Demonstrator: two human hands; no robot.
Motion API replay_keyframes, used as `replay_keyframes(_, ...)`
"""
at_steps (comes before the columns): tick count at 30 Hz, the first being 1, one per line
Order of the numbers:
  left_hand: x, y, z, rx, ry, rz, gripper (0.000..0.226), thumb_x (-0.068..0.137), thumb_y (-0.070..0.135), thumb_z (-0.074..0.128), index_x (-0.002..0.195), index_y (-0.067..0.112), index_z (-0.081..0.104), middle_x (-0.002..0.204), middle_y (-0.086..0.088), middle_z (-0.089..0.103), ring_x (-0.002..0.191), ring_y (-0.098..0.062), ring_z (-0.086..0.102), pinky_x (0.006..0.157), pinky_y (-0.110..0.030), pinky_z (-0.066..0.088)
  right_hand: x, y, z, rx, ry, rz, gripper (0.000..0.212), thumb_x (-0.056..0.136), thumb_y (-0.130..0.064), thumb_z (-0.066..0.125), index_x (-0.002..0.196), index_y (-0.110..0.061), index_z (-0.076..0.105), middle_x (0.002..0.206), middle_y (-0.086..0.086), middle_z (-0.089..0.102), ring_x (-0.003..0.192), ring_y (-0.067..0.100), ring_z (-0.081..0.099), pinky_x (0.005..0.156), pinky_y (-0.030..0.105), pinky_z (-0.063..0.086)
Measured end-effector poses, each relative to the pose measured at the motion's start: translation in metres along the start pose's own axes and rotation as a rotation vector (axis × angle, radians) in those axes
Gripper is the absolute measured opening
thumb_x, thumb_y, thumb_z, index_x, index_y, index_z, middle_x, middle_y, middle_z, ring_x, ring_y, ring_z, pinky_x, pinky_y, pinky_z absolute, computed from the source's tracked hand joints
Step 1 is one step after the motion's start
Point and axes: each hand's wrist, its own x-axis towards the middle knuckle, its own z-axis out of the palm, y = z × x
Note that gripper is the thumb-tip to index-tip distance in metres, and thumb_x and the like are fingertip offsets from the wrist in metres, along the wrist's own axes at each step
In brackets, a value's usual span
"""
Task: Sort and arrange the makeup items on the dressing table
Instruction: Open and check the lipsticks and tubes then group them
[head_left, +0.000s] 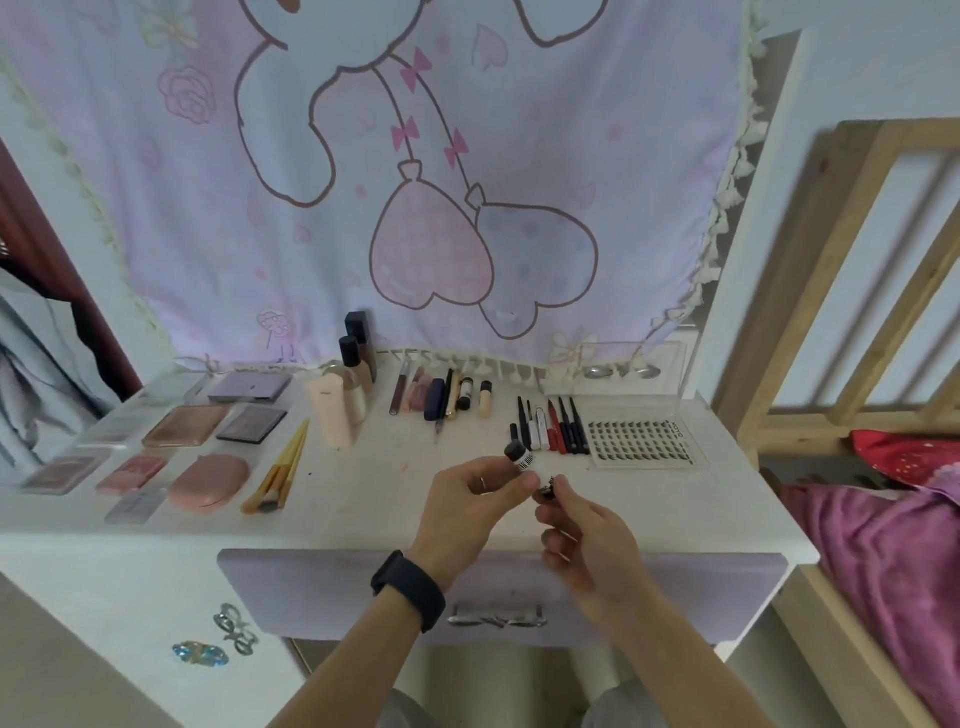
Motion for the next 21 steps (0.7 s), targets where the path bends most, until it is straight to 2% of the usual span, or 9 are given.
replay_keyframes(3,0.000,-0.005,0.001,0.031,0.032,-0.032,0.017,0.083,0.041,0.075,0.095,0.029,0.074,0.088,0.014,0.075,0.082,0.002,0.067,0.076,-0.016,0.052,-0.001,0.007,0.001,-0.062,-0.032,0.004,0.035,0.086,-0.046,0.070,0.083,-0.013,0.081,0.070,0.004,0.065,0.051,0.012,0.050,0.047,0.024,0.041)
replay_keyframes(6,0.002,-0.009,-0.002,0.171,0.011,-0.009,0.016,0.091,0.043,0.067,0.103,0.032,0.067,0.092,0.012,0.074,0.088,0.002,0.065,0.084,-0.022,0.051,-0.001,0.004,-0.001,-0.265,-0.015,-0.029,0.039,0.092,-0.047,0.066,0.083,-0.012,0.080,0.072,0.005,0.070,0.052,0.012,0.051,0.048,0.023,0.041)
replay_keyframes(8,0.004,-0.008,-0.005,0.246,-0.011,0.025,0.010,0.095,0.041,0.061,0.105,0.038,0.061,0.092,0.012,0.072,0.089,0.003,0.065,0.081,-0.019,0.048,0.001,-0.003,-0.004,-0.402,0.027,-0.088,0.040,0.093,-0.048,0.064,0.082,-0.013,0.079,0.071,0.004,0.071,0.051,0.012,0.052,0.047,0.022,0.043)
replay_keyframes(11,0.007,-0.009,-0.009,0.357,-0.041,0.098,0.009,0.099,0.036,0.057,0.103,0.044,0.056,0.093,0.012,0.067,0.087,0.004,0.060,0.074,-0.013,0.046,0.003,-0.014,-0.010,-0.484,0.048,-0.161,0.049,0.092,-0.057,0.059,0.081,-0.011,0.074,0.063,0.000,0.062,0.049,0.013,0.048,0.043,0.021,0.038)
replay_keyframes(15,0.015,-0.012,-0.011,0.571,-0.141,0.167,0.013,0.098,0.041,0.056,0.110,0.041,0.059,0.096,0.010,0.058,0.088,-0.002,0.054,0.074,-0.016,0.043,0.012,-0.023,-0.006,-0.601,0.008,-0.204,0.063,0.091,-0.073,0.045,0.072,-0.017,0.068,0.059,-0.004,0.054,0.049,0.010,0.043,0.046,0.020,0.036)
replay_keyframes(18,0.020,-0.014,-0.009,0.650,-0.194,0.223,0.020,0.099,0.044,0.052,0.114,0.036,0.062,0.093,0.011,0.056,0.086,-0.002,0.051,0.072,-0.015,0.038,0.023,-0.026,-0.005,-0.772,-0.036,-0.296,0.057,0.098,-0.067,0.040,0.059,-0.029,0.058,0.057,-0.010,0.050,0.051,0.006,0.041,0.057,0.026,0.037)
replay_keyframes(21,0.027,-0.016,-0.004,0.663,-0.144,0.245,0.023,0.102,0.044,0.045,0.107,0.031,0.064,0.085,0.011,0.058,0.078,-0.005,0.051,0.067,-0.017,0.039,0.036,-0.026,-0.008,-0.846,-0.032,-0.363,0.056,0.104,-0.055,0.037,0.057,-0.025,0.044,0.055,-0.010,0.041,0.052,0.007,0.035,0.058,0.027,0.032)
